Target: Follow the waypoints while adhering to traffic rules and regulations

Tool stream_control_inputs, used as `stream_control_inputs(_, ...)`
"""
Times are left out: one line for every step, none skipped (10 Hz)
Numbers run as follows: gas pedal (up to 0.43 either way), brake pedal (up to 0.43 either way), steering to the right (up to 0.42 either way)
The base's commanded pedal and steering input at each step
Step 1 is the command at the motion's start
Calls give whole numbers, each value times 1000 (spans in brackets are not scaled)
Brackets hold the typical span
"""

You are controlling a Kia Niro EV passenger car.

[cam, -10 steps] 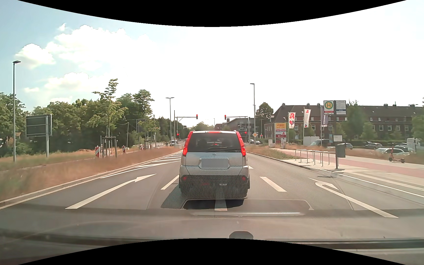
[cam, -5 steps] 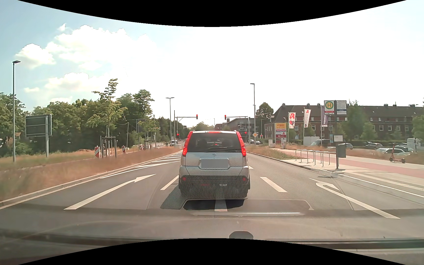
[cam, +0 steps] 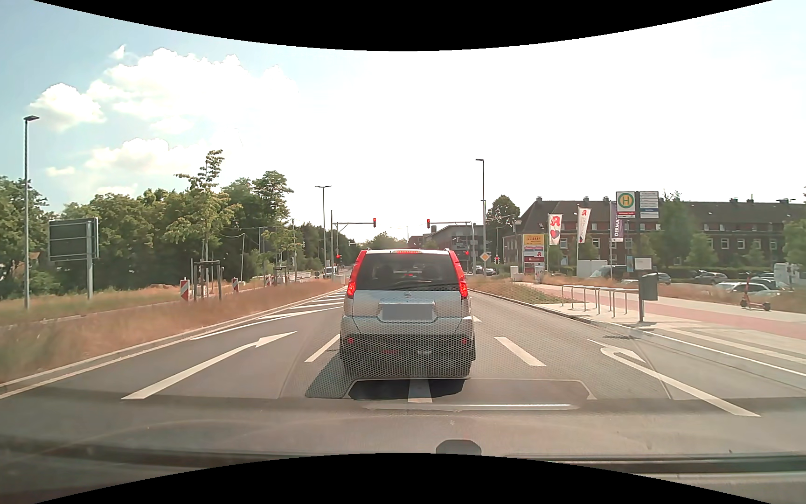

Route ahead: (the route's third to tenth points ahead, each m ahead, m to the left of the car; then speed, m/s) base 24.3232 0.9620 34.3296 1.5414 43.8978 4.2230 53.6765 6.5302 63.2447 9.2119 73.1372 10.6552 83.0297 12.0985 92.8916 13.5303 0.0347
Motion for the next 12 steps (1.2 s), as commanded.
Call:
stream_control_inputs(0,256,-15)
stream_control_inputs(0,256,-15)
stream_control_inputs(0,256,-15)
stream_control_inputs(0,256,-14)
stream_control_inputs(0,262,-15)
stream_control_inputs(0,256,-15)
stream_control_inputs(0,256,-14)
stream_control_inputs(0,256,-14)
stream_control_inputs(0,262,-15)
stream_control_inputs(0,262,-15)
stream_control_inputs(0,262,-15)
stream_control_inputs(0,262,-14)
